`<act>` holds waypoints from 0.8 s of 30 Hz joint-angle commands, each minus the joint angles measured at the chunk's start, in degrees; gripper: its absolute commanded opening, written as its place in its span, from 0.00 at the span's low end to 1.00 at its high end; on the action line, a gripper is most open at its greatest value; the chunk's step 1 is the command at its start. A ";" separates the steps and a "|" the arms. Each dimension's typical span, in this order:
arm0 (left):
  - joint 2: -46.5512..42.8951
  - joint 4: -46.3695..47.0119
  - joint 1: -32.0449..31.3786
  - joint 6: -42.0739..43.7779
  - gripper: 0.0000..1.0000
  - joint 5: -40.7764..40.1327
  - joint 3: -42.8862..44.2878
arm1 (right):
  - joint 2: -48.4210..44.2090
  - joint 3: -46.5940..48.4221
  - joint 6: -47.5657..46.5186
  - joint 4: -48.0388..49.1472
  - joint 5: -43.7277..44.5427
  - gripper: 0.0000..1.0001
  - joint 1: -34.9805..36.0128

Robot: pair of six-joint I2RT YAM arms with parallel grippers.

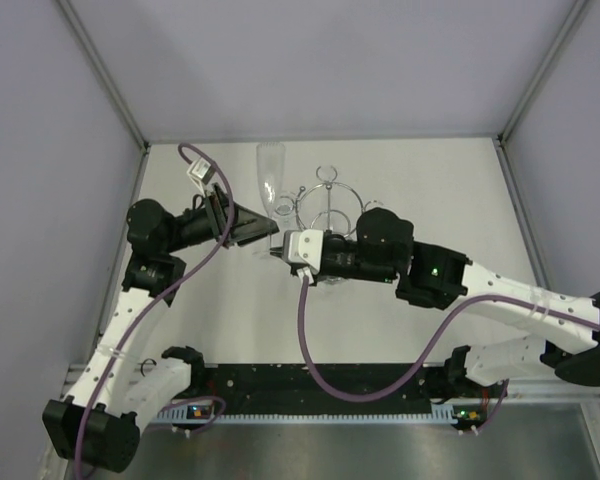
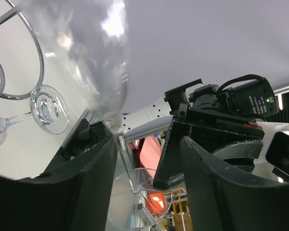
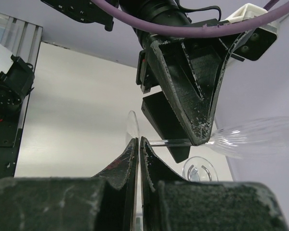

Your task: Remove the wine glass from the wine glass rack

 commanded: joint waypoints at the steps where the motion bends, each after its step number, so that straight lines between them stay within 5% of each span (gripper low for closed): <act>1: 0.22 4.51 -0.10 -0.66 0.52 0.79 -0.30 | -0.58 -0.22 -0.44 2.67 -0.80 0.00 0.95; 6: 0.48 4.69 -0.10 -0.75 0.29 0.97 -0.21 | -0.41 -1.10 -0.44 3.90 0.60 0.00 0.95; 12: 0.30 4.69 -0.10 -0.31 0.16 1.06 -0.65 | 0.38 -0.58 -0.79 3.72 1.57 0.00 0.95; 14: 0.22 3.90 -0.10 0.22 0.00 1.06 -0.74 | 0.38 -0.75 -0.71 3.90 1.66 0.00 0.95; 18: 0.22 3.46 -0.10 1.80 0.00 1.23 -0.65 | -0.58 -1.10 0.87 2.59 1.49 0.00 1.22; 20: 0.39 1.45 -0.10 3.64 0.00 0.88 -0.22 | -1.46 -0.93 2.80 0.57 1.40 0.15 1.22; 22: 0.39 0.82 -0.10 4.52 0.00 0.88 -0.22 | -3.47 -1.80 4.73 -0.05 1.57 0.43 1.22; 24: 0.48 -0.40 -0.10 5.92 0.00 0.88 0.05 | -5.93 -3.82 6.23 0.03 1.66 0.61 1.13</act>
